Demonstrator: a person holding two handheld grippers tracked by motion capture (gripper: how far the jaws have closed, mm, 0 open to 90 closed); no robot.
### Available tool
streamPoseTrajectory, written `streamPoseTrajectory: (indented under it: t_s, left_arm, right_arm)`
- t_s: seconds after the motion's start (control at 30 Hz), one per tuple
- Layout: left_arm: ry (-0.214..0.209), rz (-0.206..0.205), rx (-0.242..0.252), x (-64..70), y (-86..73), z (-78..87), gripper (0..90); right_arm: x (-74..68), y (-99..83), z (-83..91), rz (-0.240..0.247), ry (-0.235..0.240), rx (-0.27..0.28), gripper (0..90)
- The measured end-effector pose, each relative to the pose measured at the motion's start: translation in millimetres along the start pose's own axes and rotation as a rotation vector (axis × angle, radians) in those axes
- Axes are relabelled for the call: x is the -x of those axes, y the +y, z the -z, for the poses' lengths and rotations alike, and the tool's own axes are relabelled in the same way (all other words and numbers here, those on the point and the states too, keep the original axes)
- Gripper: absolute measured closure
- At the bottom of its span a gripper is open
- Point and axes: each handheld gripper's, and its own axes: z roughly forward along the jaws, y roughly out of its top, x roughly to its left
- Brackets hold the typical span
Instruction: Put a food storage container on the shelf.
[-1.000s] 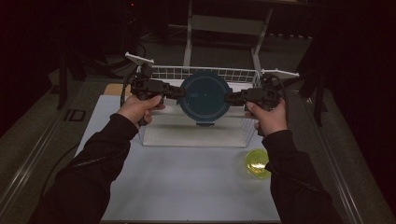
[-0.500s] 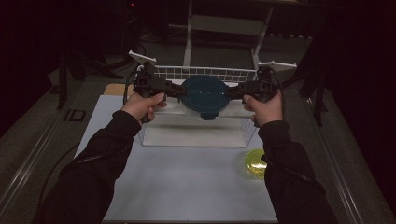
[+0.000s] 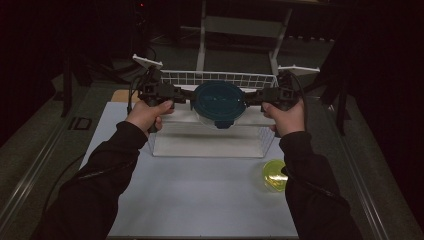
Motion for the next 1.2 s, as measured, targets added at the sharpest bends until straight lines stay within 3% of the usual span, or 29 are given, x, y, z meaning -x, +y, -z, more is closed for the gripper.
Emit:
streamPoseTrajectory:
  t_s: [0.13,0.27,0.5,0.57,0.63,0.8,0.9,1.07,1.2]
  left_arm:
    - [0.000,-0.020,0.030,0.8,-6.2,9.6,44.4]
    - [0.017,-0.074,0.073,3.0,-17.0,22.2,44.0]
    - [0.006,-0.145,0.084,15.0,-39.2,36.5,42.3]
    - [0.014,-0.158,0.079,17.6,-42.8,37.6,42.3]
    - [0.056,-0.193,0.077,24.8,-55.2,40.7,42.4]
    - [0.044,-0.233,0.093,30.9,-75.5,45.0,41.6]
    - [0.061,-0.267,0.100,33.5,-88.2,48.2,37.3]
    - [0.018,-0.319,0.099,31.9,-106.5,48.7,24.0]
    - [0.011,-0.343,0.098,30.0,-118.5,46.6,17.8]
  right_arm:
    - [-7.1,-3.5,6.3,0.050,-0.037,0.016,54.2]
    - [-15.5,-10.6,16.0,0.106,-0.056,0.019,55.7]
    - [-28.9,-29.6,25.4,0.190,-0.035,0.020,56.6]
    - [-30.9,-33.0,25.7,0.204,-0.040,0.016,57.4]
    - [-36.5,-43.1,27.8,0.235,-0.024,0.009,58.6]
    - [-43.1,-55.7,31.3,0.262,0.004,0.006,62.6]
    - [-50.5,-70.4,31.4,0.299,0.006,0.001,67.0]
    - [-55.3,-83.2,27.8,0.320,0.015,-0.012,70.5]
    - [-57.5,-88.9,24.9,0.335,0.016,-0.023,74.4]
